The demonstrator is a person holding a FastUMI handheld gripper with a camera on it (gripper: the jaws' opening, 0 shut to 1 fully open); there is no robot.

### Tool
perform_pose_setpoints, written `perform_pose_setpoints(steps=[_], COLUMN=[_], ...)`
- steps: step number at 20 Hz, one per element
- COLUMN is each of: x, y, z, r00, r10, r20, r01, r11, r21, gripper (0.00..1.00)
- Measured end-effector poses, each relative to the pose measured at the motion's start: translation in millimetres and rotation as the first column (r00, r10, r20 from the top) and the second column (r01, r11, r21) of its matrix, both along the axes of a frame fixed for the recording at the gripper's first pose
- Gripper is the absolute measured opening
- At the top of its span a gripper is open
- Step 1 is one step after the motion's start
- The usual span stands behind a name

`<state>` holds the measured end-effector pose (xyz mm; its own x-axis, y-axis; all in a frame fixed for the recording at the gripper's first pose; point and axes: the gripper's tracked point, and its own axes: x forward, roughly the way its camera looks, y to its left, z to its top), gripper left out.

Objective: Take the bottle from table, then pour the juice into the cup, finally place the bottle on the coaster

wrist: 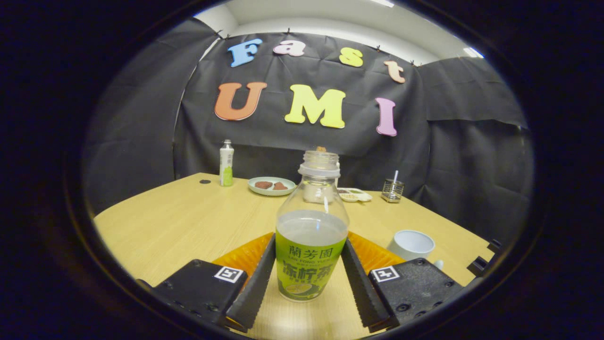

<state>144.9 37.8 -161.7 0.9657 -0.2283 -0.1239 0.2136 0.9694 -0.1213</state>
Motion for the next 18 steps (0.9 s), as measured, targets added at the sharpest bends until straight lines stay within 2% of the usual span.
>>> perform_pose_setpoints(steps=[4, 8, 14, 18], x=[-9, -13, -18, -19], y=[1, 7, 10, 9], z=[18, 30, 58, 74], r00=[0.999, 0.995, 0.985, 0.98], r10=[0.021, 0.072, 0.123, 0.137], r20=[0.033, 0.063, 0.123, 0.146], r01=[-0.023, -0.082, -0.161, -0.189], r11=[0.998, 0.981, 0.916, 0.878], r21=[0.055, 0.173, 0.366, 0.441], gripper=[0.81, 0.81, 0.81, 0.81])
